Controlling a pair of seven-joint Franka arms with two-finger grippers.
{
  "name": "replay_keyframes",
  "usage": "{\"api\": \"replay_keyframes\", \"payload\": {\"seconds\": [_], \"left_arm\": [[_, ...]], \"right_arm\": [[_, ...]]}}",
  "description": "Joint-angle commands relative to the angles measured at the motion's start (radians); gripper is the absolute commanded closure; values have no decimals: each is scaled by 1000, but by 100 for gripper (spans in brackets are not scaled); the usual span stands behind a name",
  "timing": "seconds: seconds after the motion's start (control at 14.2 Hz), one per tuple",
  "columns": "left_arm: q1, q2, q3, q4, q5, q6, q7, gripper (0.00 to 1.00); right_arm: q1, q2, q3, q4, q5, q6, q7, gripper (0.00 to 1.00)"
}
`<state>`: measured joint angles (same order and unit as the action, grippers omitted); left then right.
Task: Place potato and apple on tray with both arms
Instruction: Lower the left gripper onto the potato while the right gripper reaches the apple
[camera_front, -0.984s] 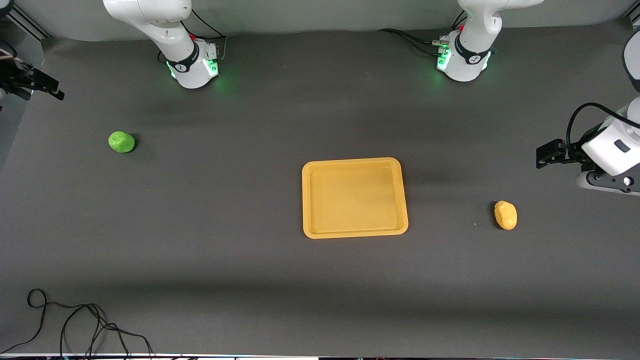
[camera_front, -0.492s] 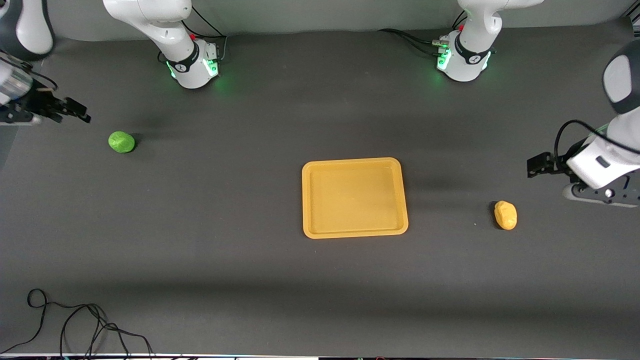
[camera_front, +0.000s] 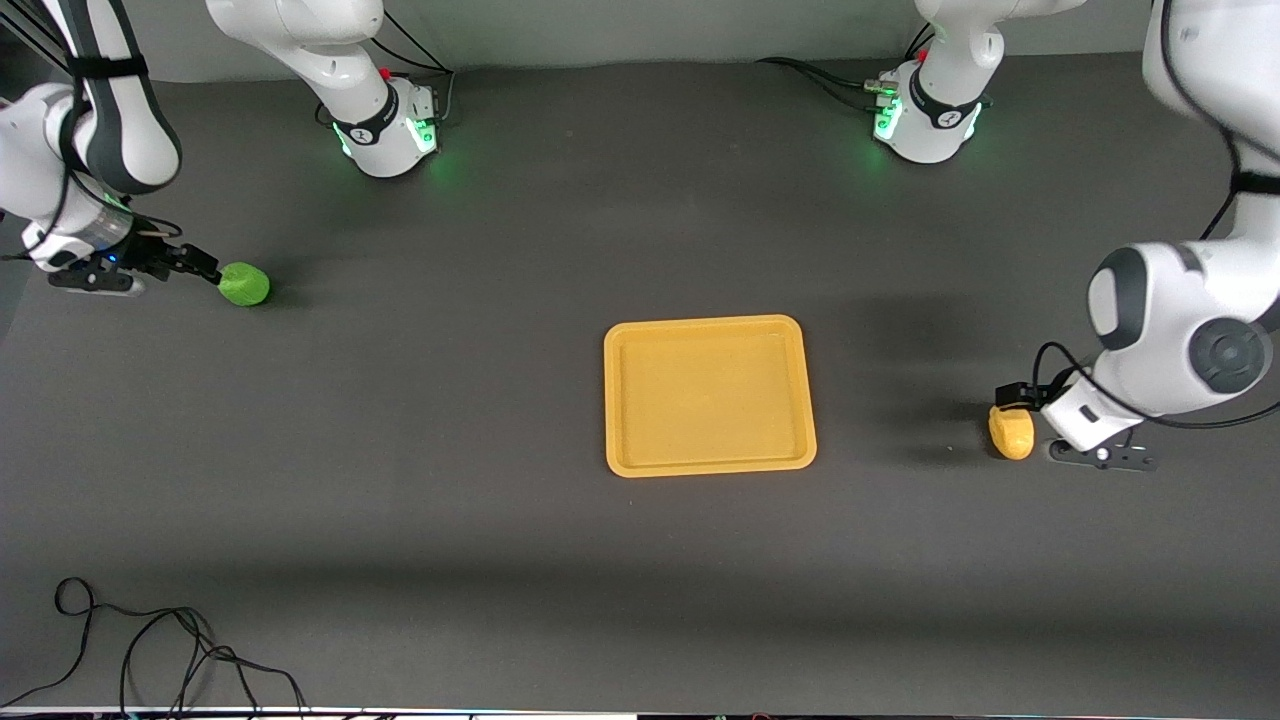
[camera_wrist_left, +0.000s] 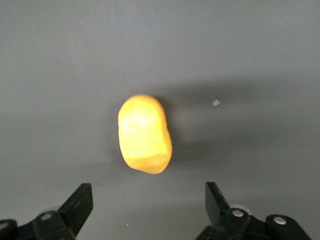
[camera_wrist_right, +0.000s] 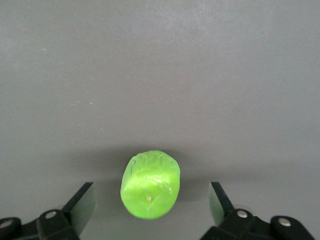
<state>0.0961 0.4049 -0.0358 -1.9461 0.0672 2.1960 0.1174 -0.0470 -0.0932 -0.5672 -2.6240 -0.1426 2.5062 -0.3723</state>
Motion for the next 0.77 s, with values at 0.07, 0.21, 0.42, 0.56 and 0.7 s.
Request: {"api": "replay_keyframes", "payload": {"seconds": [0.07,0.21,0.42,0.56,0.7], "left_arm": [[19,38,-6,-34,19,86,-25,0],[24,89,-6,-19,19,166,-24,1],[17,141,-6,25,19,183,-24,23],[14,146,-6,32,19,182,-24,45],[14,109,-12,42,14,156,-30,66]], "right_arm": [[6,117,-8,10,112,68,-141,0],[6,157,-8,10,146,75,-187,0],[6,190,-8,-16,150,132,-197,0],[6,214,-7,-22,150,152,-197,0],[6,227,-7,-21,152,155,-197,0]]}}
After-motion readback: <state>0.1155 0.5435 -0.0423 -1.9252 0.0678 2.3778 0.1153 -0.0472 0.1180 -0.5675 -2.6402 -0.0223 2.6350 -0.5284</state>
